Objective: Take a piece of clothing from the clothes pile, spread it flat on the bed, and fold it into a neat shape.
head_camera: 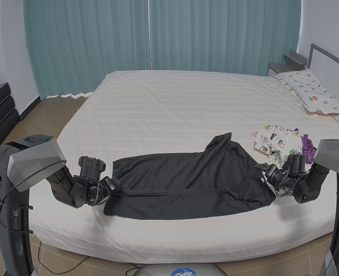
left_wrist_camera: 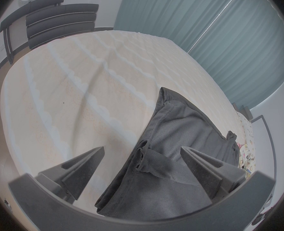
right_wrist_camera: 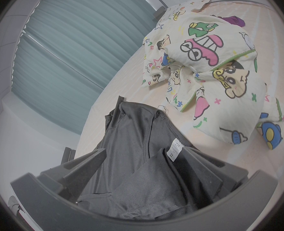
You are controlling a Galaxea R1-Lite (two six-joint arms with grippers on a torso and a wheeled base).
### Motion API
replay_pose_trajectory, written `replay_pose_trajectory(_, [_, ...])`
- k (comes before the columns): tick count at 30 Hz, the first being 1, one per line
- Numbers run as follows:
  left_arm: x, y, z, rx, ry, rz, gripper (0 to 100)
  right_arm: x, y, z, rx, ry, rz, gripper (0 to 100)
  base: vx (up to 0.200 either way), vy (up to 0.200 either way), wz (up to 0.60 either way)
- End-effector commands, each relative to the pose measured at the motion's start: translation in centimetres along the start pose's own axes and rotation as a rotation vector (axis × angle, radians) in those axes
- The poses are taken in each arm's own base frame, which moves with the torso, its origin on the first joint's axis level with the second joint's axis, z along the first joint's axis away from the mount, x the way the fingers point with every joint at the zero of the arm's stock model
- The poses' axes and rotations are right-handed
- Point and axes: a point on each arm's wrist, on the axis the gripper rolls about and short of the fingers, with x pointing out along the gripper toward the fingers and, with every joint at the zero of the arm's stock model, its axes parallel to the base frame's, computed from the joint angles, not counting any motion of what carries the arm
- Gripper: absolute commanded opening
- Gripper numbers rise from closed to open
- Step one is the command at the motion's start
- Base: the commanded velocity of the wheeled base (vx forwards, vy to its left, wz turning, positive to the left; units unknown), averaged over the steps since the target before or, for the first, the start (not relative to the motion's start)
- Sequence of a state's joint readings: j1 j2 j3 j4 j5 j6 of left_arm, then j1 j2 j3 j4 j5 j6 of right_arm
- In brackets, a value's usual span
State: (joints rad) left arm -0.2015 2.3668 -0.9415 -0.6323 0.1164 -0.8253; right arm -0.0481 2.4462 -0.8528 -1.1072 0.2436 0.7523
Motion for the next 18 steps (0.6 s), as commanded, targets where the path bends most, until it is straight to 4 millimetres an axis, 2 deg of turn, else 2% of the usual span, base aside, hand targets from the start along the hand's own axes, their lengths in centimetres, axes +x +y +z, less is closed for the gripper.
replay_pose_trajectory(1, [0.0,0.0,0.0,-0.001,-0.001,-0.001,100,0.0,0.0,0.1,-0.001,-0.002,0.001,100,0.0,0.0,0.0])
replay_pose_trajectory(9, [-0.1,0.3,0.5,-0.01,-0.014,0.008,100,0.1,-0.1,-0.2,0.0,0.005,-0.004,100,0.0,0.0,0.0])
replay_pose_trajectory(15, [0.0,1.2,2.0,-0.063,-0.042,0.018,100,-0.1,-0.3,-0.5,0.003,0.015,-0.013,100,0.0,0.0,0.0])
replay_pose_trajectory(18, [0.1,1.4,2.2,-0.072,-0.044,0.018,100,-0.1,-0.3,-0.5,0.003,0.015,-0.013,100,0.0,0.0,0.0])
